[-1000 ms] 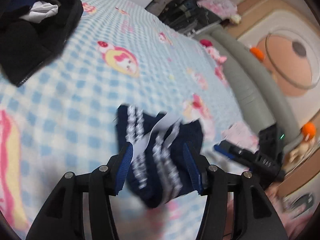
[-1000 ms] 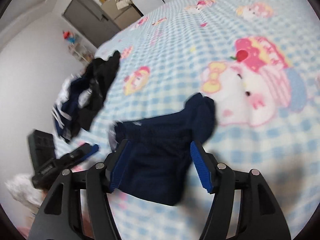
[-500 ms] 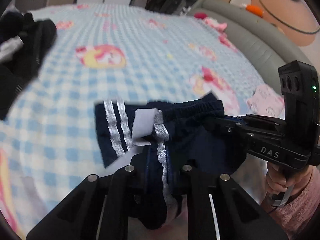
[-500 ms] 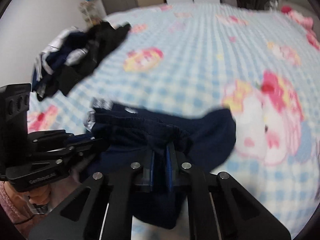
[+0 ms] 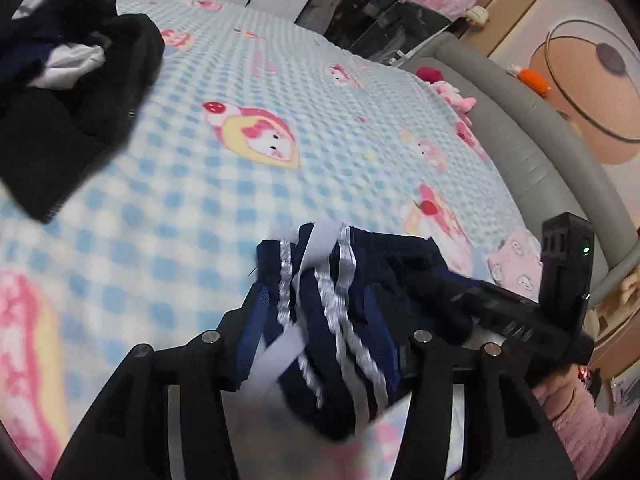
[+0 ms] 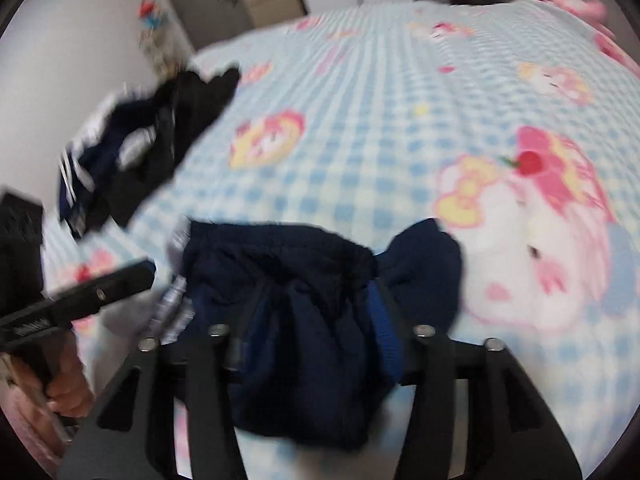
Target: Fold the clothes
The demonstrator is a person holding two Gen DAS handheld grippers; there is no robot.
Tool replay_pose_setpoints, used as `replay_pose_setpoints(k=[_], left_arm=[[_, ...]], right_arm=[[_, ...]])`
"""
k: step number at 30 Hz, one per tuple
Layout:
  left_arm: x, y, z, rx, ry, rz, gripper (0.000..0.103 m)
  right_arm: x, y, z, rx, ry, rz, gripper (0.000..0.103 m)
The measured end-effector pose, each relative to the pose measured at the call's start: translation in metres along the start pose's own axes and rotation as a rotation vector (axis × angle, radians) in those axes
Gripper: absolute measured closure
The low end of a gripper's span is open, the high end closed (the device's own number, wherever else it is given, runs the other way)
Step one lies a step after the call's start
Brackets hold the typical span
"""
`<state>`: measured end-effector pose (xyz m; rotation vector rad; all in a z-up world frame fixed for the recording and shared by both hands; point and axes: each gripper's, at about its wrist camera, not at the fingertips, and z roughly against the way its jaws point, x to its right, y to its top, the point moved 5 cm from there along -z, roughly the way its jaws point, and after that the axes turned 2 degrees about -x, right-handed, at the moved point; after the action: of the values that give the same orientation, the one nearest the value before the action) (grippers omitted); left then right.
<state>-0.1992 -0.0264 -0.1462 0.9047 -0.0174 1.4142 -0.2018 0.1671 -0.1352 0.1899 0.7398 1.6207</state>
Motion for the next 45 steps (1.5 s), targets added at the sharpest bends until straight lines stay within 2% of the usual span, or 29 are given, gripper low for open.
replay_pose_setpoints(k=[3, 5, 8, 11, 14, 15, 19, 24, 26, 27, 29, 30, 33, 37, 39, 41, 42, 43, 45], left_arm=[[-0.011, -0.019, 0.005, -0.052, -0.012, 0.072, 0.051], [-0.014, -0.032, 0.003, -0.091, -0.028, 0.109, 0.051], [-0.003, -0.046, 0.000, -0.108, -0.003, 0.090, 0.051], [0.006, -0.055, 0.002, -0.082, 0.000, 0.088, 0.054], [0.018, -0.062, 0.005, -0.058, 0.115, -0.037, 0.066], [0.021, -0.063, 0.006, -0.057, 0.143, -0.074, 0.068], [0.024, -0.070, 0.019, -0.054, 0.092, -0.056, 0.068], [0.027, -0.082, 0.014, -0.098, 0.126, -0.112, 0.074], [0.028, -0.080, 0.014, -0.080, 0.135, -0.106, 0.076], [0.027, -0.079, 0.014, -0.066, 0.143, -0.100, 0.083], [0.026, -0.077, 0.016, -0.040, 0.160, -0.085, 0.086], [0.024, -0.077, 0.016, -0.032, 0.163, -0.067, 0.087], [0.019, -0.081, 0.016, -0.059, 0.127, -0.039, 0.087], [0.027, -0.078, 0.011, -0.033, 0.093, -0.065, 0.086], [0.030, -0.077, 0.007, -0.031, 0.113, -0.090, 0.086], [0.033, -0.078, -0.001, -0.042, 0.155, -0.127, 0.090], [0.035, -0.077, -0.003, -0.041, 0.176, -0.136, 0.094], [0.036, -0.076, -0.002, -0.037, 0.187, -0.140, 0.096], [0.036, -0.075, 0.007, -0.021, 0.191, -0.131, 0.097]], right_arm=[[0.010, -0.013, 0.020, 0.004, -0.007, -0.050, 0.052], [0.012, -0.026, 0.018, -0.030, -0.010, -0.057, 0.052], [0.013, -0.042, 0.014, -0.076, -0.033, -0.053, 0.052], [0.008, -0.051, 0.011, -0.105, -0.077, -0.026, 0.052], [0.002, -0.053, 0.011, -0.120, -0.111, -0.002, 0.052], [-0.001, -0.053, 0.009, -0.126, -0.124, 0.005, 0.052], [-0.006, -0.054, 0.007, -0.136, -0.139, 0.021, 0.052], [-0.011, -0.057, 0.009, -0.139, -0.148, 0.034, 0.052], [-0.012, -0.058, 0.012, -0.135, -0.148, 0.031, 0.052], [-0.014, -0.059, 0.015, -0.130, -0.134, 0.027, 0.052], [-0.017, -0.063, 0.020, -0.127, -0.094, 0.019, 0.065], [-0.017, -0.065, 0.022, -0.132, -0.076, 0.011, 0.075], [-0.016, -0.067, 0.024, -0.129, -0.067, 0.005, 0.075], [-0.018, -0.072, 0.012, -0.150, -0.057, 0.023, 0.068], [-0.017, -0.074, 0.005, -0.143, -0.059, 0.014, 0.065], [-0.019, -0.077, 0.001, -0.131, -0.065, 0.023, 0.071], [-0.020, -0.078, 0.000, -0.122, -0.075, 0.036, 0.082], [-0.022, -0.078, 0.003, -0.109, -0.095, 0.051, 0.087], [-0.022, -0.076, 0.012, -0.084, -0.090, 0.035, 0.090]])
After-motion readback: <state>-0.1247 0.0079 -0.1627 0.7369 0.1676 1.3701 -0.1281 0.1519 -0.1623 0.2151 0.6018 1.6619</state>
